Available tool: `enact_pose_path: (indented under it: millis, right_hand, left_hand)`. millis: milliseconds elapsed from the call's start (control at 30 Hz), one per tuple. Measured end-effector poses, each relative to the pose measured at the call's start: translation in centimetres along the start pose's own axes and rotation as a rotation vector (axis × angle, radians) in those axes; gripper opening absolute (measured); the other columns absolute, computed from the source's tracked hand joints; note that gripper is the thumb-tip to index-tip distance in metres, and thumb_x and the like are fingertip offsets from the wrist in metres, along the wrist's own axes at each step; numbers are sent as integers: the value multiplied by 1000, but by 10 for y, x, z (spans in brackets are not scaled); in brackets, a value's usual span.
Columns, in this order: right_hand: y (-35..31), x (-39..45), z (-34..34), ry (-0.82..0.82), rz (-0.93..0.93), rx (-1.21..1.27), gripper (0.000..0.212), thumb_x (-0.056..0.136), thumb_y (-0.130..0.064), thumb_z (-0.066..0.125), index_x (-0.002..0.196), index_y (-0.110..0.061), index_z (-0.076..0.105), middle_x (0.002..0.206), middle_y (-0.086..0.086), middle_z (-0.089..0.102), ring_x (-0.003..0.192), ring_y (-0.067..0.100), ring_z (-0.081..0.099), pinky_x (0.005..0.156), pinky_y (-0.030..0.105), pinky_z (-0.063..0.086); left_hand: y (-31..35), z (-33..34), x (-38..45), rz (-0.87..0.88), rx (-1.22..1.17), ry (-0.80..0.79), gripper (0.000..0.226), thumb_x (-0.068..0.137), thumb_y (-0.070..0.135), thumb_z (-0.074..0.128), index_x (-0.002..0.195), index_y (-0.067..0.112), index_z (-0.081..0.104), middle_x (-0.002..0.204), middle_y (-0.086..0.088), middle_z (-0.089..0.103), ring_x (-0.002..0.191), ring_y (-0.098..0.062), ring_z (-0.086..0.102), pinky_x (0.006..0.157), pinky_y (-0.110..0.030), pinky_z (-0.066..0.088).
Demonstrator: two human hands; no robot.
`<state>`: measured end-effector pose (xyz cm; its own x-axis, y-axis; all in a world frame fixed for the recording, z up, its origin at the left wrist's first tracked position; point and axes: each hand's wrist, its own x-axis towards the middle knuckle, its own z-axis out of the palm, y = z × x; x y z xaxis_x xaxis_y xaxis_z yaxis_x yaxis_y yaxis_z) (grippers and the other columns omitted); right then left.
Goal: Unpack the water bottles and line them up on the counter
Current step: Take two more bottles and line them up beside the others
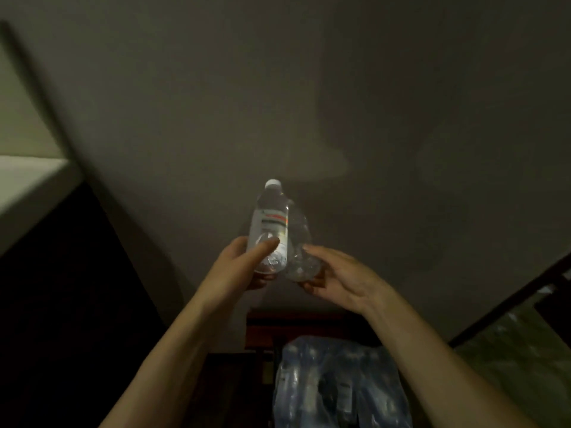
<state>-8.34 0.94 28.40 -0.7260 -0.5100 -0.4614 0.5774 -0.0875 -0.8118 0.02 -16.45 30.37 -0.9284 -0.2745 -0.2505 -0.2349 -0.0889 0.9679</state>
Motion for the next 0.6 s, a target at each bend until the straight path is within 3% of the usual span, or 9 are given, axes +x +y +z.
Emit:
enact_pose_path:
  millis: [100, 233, 300, 400, 500, 600]
  right_hand:
    - [-11, 6, 36, -95, -98, 34, 51, 70, -18, 77, 117, -8, 59, 92, 13, 70, 73, 19, 67, 68, 32, 56]
    - [-9, 19, 93, -197, -180, -15, 68, 72, -12, 71, 136, -5, 49, 116, 20, 65, 89, 24, 65, 71, 33, 58]
    - [-6, 28, 120, -259, -204, 6, 68, 74, -2, 68, 138, -5, 44, 113, 21, 68, 91, 27, 69, 71, 35, 59]
    - [-7, 29, 170, -407, -256, 9, 61, 75, 5, 59, 134, -1, 44, 108, 23, 71, 95, 32, 72, 73, 34, 59]
    - [-9, 30, 212, -444, -314, 80, 64, 71, 3, 65, 133, 0, 49, 114, 24, 69, 101, 34, 70, 73, 36, 60]
    - [-8, 29, 248, -455, -370, 110, 51, 73, 2, 63, 123, -4, 57, 111, 19, 72, 101, 30, 71, 75, 36, 60]
  left_hand:
    - [28, -39, -8, 92, 84, -7, 45, 82, 34, 75, 120, 18, 59, 100, -5, 76, 78, -13, 75, 58, -17, 53]
    - [52, -97, -24, 177, 201, -18, 51, 72, 28, 84, 116, 21, 59, 92, 4, 76, 74, 0, 73, 57, -13, 50]
    - [61, -122, -35, 184, 269, 2, 63, 59, 39, 88, 112, 27, 57, 92, 7, 75, 77, 0, 72, 67, -21, 56]
    - [75, -151, -51, 193, 414, 59, 79, 37, 59, 77, 107, 33, 51, 101, 9, 71, 91, -10, 71, 83, -36, 60]
    - [88, -172, -58, 216, 469, 100, 74, 50, 56, 81, 112, 33, 46, 106, 11, 65, 95, -9, 68, 83, -33, 60]
    - [94, -197, -65, 281, 432, 169, 64, 60, 50, 79, 114, 30, 52, 103, 7, 67, 92, -12, 69, 82, -37, 60]
